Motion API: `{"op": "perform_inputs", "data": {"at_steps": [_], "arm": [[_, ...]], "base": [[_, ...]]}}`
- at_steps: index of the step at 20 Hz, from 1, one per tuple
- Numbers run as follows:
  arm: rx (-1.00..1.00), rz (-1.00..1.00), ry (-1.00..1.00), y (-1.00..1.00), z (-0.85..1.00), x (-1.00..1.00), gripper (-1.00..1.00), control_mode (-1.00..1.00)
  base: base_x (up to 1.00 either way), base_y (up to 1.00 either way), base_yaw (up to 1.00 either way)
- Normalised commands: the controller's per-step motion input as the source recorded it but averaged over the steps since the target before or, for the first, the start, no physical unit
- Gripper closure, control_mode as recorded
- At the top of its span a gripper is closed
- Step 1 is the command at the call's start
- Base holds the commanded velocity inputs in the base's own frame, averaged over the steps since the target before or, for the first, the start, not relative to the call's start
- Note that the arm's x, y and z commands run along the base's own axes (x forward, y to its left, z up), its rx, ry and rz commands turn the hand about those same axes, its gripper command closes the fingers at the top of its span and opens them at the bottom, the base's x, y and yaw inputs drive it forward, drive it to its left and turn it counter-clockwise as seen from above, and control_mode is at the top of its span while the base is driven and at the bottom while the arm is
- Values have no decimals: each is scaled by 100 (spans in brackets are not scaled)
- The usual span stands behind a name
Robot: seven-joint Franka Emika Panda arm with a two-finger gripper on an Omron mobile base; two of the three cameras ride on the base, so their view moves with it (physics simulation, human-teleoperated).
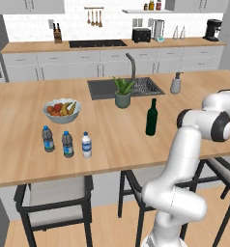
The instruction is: Move the plastic bottles in the middle to the plastics group, and the glass bottles in the middle to the glass group.
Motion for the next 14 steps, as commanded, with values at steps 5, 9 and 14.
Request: {"op": "perform_inputs", "data": {"at_steps": [5, 9, 14], "arm": [[0, 0, -1, 37, 31, -45, -100, -100], [-1, 0, 0, 51, 30, -49, -100, -100], [-2, 0, 0, 66, 20, -49, -100, -100]], "base": [[0, 0, 0], [0, 0, 0], [0, 0, 0]]}}
